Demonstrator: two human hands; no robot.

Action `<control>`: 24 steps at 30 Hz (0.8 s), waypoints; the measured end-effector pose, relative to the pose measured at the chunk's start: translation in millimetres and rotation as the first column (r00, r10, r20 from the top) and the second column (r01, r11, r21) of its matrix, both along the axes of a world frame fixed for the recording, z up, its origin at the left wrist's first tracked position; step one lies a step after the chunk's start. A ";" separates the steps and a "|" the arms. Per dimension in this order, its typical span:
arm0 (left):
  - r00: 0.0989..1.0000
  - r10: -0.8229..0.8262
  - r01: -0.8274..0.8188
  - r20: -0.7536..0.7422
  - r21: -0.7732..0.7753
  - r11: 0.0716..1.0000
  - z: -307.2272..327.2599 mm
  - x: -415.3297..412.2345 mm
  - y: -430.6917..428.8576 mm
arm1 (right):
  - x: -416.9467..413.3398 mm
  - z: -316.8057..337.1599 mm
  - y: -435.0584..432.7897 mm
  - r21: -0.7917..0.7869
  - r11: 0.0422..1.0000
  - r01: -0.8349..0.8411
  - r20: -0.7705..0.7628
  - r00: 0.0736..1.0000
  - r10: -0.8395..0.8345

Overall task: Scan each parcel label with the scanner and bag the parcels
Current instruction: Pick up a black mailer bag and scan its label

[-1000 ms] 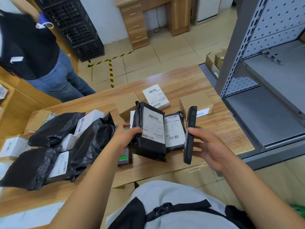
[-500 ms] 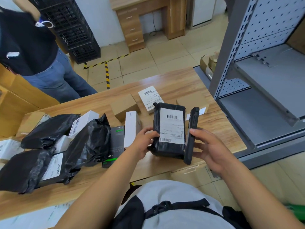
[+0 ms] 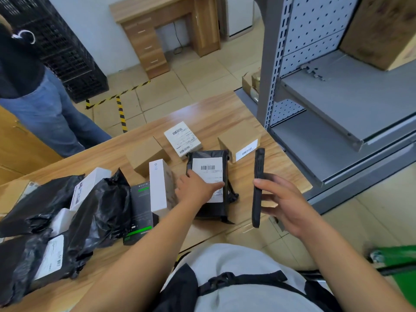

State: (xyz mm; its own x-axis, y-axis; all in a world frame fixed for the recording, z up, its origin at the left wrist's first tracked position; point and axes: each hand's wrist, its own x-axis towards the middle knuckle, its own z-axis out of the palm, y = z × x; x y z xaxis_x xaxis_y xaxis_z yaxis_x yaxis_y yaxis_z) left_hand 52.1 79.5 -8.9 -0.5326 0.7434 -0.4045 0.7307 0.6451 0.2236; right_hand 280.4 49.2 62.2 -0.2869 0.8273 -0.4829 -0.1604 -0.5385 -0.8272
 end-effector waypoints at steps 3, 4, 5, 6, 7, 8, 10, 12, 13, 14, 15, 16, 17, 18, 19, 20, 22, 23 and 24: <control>0.999 0.043 -0.043 -0.006 -0.063 0.997 -5.4 12.5 4.4 | 1.6 2.1 -0.3 0.033 0.999 0.011 0.044 0.999 -0.012; 0.998 0.056 -0.057 -0.019 -0.066 0.996 -6.8 14.2 4.9 | 2.5 2.2 -0.4 0.039 0.999 0.012 0.054 0.998 -0.014; 0.998 0.060 -0.062 -0.035 -0.067 0.996 -7.7 15.0 5.7 | 3.6 1.7 -0.8 0.041 0.999 0.012 0.061 0.998 -0.014; 0.997 0.056 -0.059 -0.049 -0.070 0.996 -8.0 15.3 7.0 | 4.3 1.0 -1.2 0.042 0.999 0.012 0.065 0.998 -0.015; 0.997 0.048 -0.052 -0.058 -0.076 0.996 -7.6 15.6 8.7 | 5.0 0.3 -1.9 0.039 0.999 0.016 0.068 0.998 -0.018; 0.998 0.039 -0.044 -0.057 -0.083 0.996 -6.5 15.2 10.4 | 5.1 -0.5 -2.2 0.036 0.999 0.021 0.068 0.997 -0.024; 1.000 0.019 -0.020 -0.017 -0.095 0.995 -3.9 13.1 13.1 | 5.1 -1.6 -2.5 0.028 0.999 0.034 0.068 0.997 -0.036; 0.999 -0.027 0.030 0.029 -0.096 0.995 -1.6 8.9 14.4 | 5.8 -2.1 -1.8 0.029 0.999 0.042 0.068 0.997 -0.044; 0.997 -0.067 0.072 0.049 -0.092 0.993 -0.1 5.8 14.5 | 6.7 -2.6 -1.0 0.030 0.999 0.045 0.067 0.997 -0.047; 0.990 -0.117 0.123 0.078 -0.085 0.989 2.0 2.3 14.9 | 7.7 -3.0 -0.2 0.031 0.998 0.049 0.063 0.997 -0.051; 0.978 -0.173 0.182 0.115 -0.075 0.980 4.7 -2.2 15.6 | 8.9 -3.0 0.2 0.031 0.998 0.053 0.055 0.997 -0.055; 0.961 -0.235 0.246 0.148 -0.066 0.967 8.2 -7.2 16.5 | 9.9 -3.0 0.6 0.033 0.998 0.058 0.044 0.997 -0.060; 0.938 -0.308 0.321 0.158 -0.064 0.945 12.2 -12.2 17.8 | 11.1 -2.9 0.9 0.032 0.997 0.065 0.034 0.997 -0.066; 0.907 -0.395 0.408 0.146 -0.069 0.910 16.3 -17.2 19.2 | 12.0 -3.1 0.9 0.030 0.997 0.072 0.024 0.997 -0.073; 0.864 -0.490 0.500 0.118 -0.082 0.862 19.6 -21.8 20.6 | 12.9 -3.3 0.5 0.028 0.997 0.076 0.017 0.997 -0.077; 0.809 -0.582 0.588 0.082 -0.103 0.802 22.1 -25.5 22.5 | 13.4 -3.7 -0.1 0.027 0.997 0.078 0.011 0.997 -0.079; 0.682 -0.731 0.720 0.000 -0.177 0.671 24.6 -30.5 25.7 | 14.1 -4.6 -2.0 0.024 0.996 0.086 0.006 0.996 -0.086; 0.616 -0.787 0.762 -0.039 -0.220 0.608 24.4 -31.8 27.3 | 14.5 -5.0 -3.4 0.020 0.996 0.090 0.006 0.996 -0.090; 0.556 -0.828 0.793 -0.072 -0.255 0.554 24.0 -32.3 29.5 | 14.7 -5.1 -4.8 0.016 0.996 0.091 0.009 0.996 -0.092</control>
